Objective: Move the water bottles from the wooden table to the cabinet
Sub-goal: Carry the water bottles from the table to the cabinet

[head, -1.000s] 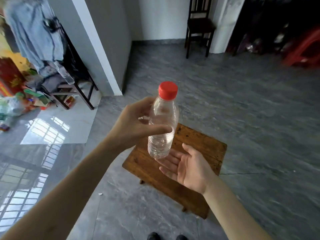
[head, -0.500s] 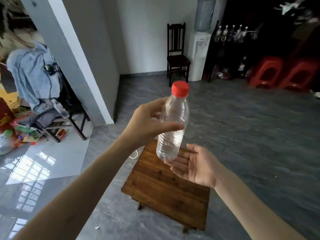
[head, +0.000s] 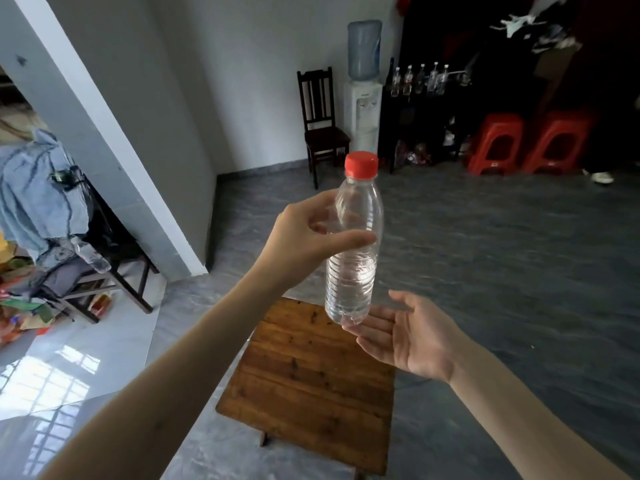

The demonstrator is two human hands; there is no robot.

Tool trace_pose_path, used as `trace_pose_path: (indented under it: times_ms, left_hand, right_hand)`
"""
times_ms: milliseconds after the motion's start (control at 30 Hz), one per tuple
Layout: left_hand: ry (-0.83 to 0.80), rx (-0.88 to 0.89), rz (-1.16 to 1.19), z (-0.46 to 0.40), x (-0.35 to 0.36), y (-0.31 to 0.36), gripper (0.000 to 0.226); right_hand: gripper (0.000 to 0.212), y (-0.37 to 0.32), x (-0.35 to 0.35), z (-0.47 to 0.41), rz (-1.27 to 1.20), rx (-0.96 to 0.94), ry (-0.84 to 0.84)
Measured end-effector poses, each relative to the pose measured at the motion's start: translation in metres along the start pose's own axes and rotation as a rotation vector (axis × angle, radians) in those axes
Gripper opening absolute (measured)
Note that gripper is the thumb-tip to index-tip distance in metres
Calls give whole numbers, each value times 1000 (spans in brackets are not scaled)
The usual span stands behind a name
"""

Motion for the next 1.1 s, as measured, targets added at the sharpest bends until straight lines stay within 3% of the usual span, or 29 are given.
trace_pose_path:
  times_ms: [567, 1100]
  left_hand:
    - [0, -2, 48, -105, 188, 78, 39]
    - [38, 9, 36, -297, 210, 55, 37]
  right_hand:
    - [63, -168, -146, 71, 6, -33, -11]
    - [61, -327, -167, -42, 63, -17, -2]
Point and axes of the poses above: each hand's wrist, its own z-axis away from the middle knuckle, its own x-axis out of the palm, y = z × x, the point moved 2 cm from there along -z, towards the middle knuckle, and after that the axes turned 7 degrees about -x, right-handed, at the moved point
